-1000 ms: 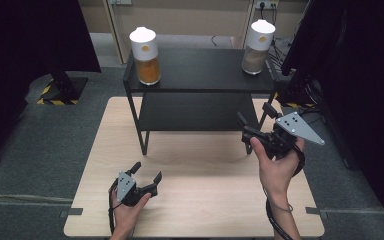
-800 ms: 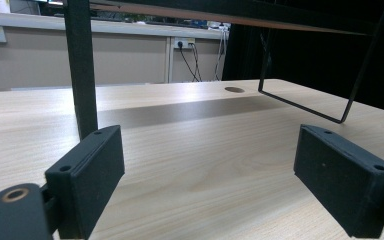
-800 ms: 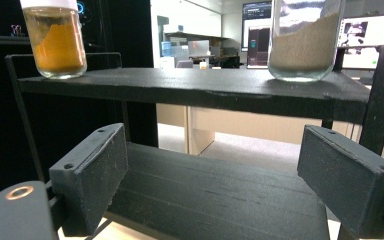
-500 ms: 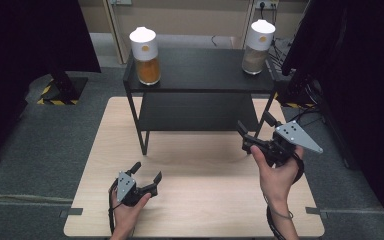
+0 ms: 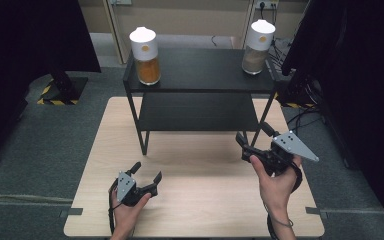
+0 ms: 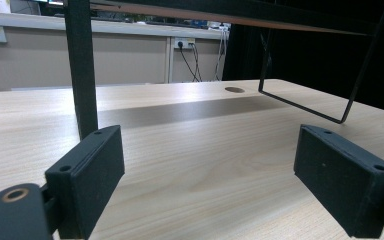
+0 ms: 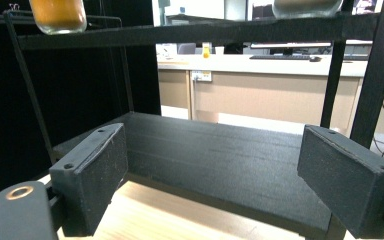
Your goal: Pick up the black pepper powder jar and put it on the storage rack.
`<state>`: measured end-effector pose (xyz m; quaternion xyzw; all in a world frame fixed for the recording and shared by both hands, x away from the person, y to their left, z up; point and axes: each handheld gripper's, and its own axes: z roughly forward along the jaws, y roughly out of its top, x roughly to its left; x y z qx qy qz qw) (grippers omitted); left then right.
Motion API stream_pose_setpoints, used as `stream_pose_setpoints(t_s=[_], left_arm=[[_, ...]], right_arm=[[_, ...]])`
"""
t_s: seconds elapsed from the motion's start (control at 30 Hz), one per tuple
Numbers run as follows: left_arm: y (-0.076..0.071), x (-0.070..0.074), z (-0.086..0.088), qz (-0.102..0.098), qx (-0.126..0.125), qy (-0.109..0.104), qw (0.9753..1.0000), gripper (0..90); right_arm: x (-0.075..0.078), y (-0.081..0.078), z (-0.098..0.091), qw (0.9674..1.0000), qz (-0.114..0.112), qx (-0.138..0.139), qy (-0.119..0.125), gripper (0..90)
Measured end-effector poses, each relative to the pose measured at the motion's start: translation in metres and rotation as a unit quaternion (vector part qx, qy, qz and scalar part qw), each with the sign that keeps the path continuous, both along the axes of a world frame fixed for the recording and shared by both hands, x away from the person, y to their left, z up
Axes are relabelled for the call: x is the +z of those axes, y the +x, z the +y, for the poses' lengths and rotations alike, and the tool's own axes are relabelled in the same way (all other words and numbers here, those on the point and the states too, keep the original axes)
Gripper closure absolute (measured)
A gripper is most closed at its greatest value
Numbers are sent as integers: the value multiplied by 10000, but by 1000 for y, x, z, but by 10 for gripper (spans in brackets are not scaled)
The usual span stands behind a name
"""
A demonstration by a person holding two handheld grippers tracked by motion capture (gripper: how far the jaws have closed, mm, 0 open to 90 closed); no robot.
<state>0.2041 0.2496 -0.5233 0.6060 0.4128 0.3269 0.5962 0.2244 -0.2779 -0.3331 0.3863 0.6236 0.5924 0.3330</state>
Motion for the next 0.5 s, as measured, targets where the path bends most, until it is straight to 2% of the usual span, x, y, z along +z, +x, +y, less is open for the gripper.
stream_pose_setpoints(t_s=[0.23, 0.5], left_arm=[[0, 0, 0, -2, 0, -2, 10000, 123], [0, 0, 0, -4, 4, -4, 10000, 123]], right_arm=[[-11, -3, -3, 10000, 41, 43, -25, 131], [-21, -3, -5, 9997, 253, 25, -41, 131]])
